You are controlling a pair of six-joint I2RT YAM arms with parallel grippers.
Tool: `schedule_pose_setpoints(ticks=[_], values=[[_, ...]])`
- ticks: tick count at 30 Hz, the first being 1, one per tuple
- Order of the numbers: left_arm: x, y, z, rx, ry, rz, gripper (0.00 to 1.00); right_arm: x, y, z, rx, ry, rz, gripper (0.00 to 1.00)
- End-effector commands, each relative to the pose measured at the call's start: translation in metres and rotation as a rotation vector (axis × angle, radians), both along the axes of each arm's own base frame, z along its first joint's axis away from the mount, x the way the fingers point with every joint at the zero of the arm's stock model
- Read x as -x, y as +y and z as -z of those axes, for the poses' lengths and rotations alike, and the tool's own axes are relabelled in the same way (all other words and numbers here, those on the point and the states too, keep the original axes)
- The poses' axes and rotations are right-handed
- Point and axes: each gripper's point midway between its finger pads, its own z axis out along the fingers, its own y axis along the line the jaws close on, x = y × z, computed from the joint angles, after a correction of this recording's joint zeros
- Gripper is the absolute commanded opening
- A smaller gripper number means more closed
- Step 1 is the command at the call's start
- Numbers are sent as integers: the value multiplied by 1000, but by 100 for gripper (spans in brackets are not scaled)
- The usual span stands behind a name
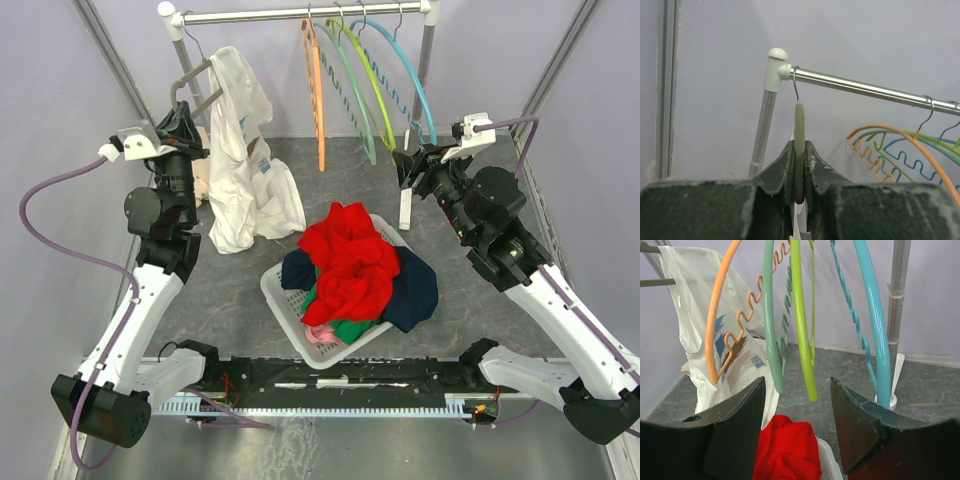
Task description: Remove the t-shirt from the hanger
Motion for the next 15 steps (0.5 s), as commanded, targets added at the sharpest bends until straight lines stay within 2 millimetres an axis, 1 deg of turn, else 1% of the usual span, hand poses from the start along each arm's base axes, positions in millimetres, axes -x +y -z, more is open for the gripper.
schedule_pose_setpoints(ticks=[1, 11, 13, 15], values=[[29, 8, -41, 3, -201, -20, 3, 1, -2, -26, -37, -66, 0, 62], [40, 11, -61, 10, -296, -40, 3, 0, -2, -27, -36, -66, 4, 62], [39, 12, -63, 10, -293, -39, 3, 0, -2, -27, -37, -65, 4, 62], [37, 11, -60, 19, -268, -33, 3, -1, -1, -25, -37, -63, 4, 63]])
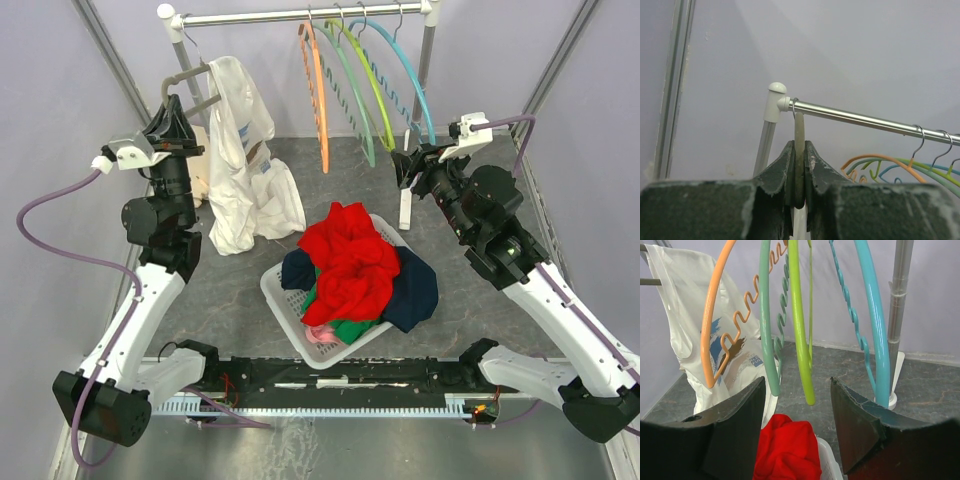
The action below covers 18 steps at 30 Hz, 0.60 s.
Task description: Remove the t-shirt from the hanger
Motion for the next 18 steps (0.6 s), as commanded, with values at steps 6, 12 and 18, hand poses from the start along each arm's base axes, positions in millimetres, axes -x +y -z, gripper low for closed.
schedule_pose_setpoints(ticks=[6, 12, 18], values=[[8, 6, -10, 30, 32, 2, 31, 1, -3, -26, -41, -64, 6, 62], [-13, 1, 18, 9, 215, 6, 61, 0, -1, -23, -42, -56, 4, 62], [-20, 3, 20, 4, 310, -11, 64, -1, 1, -22, -42, -50, -3, 62]])
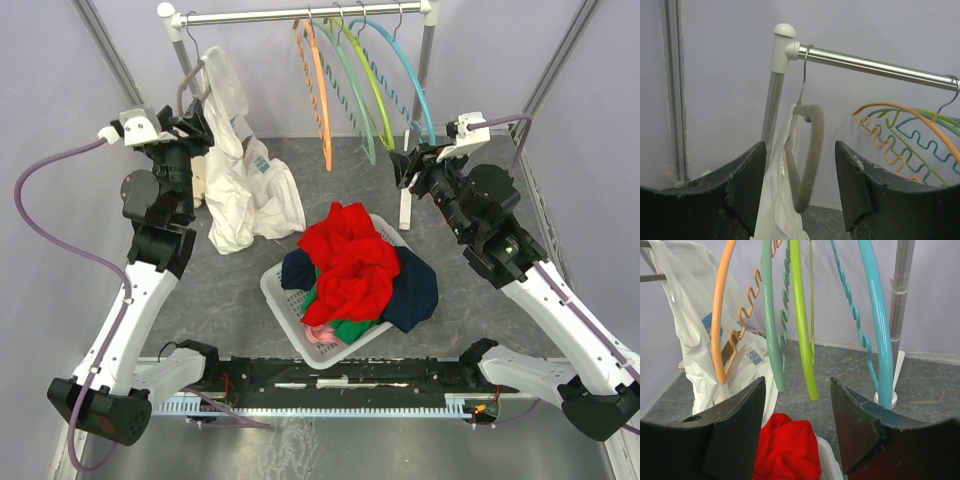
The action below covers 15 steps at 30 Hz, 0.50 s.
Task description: Remove the t-shirt from the hanger
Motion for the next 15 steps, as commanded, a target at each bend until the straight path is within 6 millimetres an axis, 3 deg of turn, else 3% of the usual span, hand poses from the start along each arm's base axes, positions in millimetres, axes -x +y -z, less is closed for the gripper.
schedule_pose_setpoints(ticks=[1, 7, 15], values=[[-1, 2, -14, 28, 66, -1, 64, 2, -1, -25, -49, -57, -5, 62], [-17, -9, -28, -30, 193, 35, 64, 6, -2, -28, -59, -63, -11, 62], [-42, -22, -15, -83, 362, 66, 64, 9, -5, -31, -63, -71, -11, 62]])
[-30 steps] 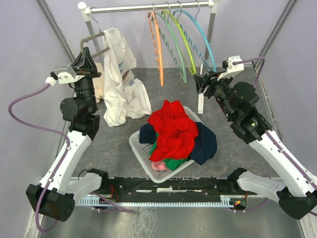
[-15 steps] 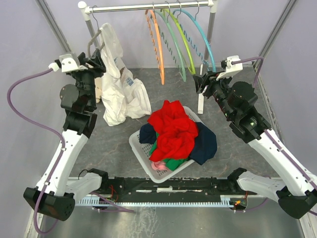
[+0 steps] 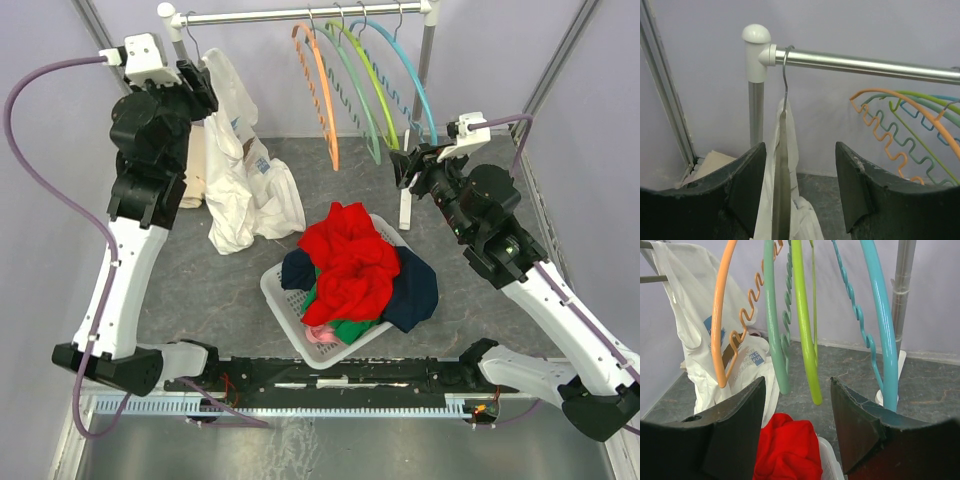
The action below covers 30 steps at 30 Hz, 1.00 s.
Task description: Remove the t-shirt from the hanger
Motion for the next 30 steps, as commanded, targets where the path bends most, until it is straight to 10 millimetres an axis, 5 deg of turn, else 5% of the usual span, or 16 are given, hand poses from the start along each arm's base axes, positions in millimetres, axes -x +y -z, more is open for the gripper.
schedule_pose_setpoints(ticks=[1, 9, 24, 30], values=[[-8, -6, 23, -17, 136, 24, 64, 9, -6, -31, -59, -72, -6, 62], [-6, 0, 26, -17, 171, -7, 61, 9, -5, -30, -60, -70, -9, 63], [10, 8, 10, 12, 49, -25, 4, 8, -2, -31, -62, -71, -20, 62], [16, 5, -2, 44, -31, 4, 3, 9, -2, -34, -60, -77, -23, 62]])
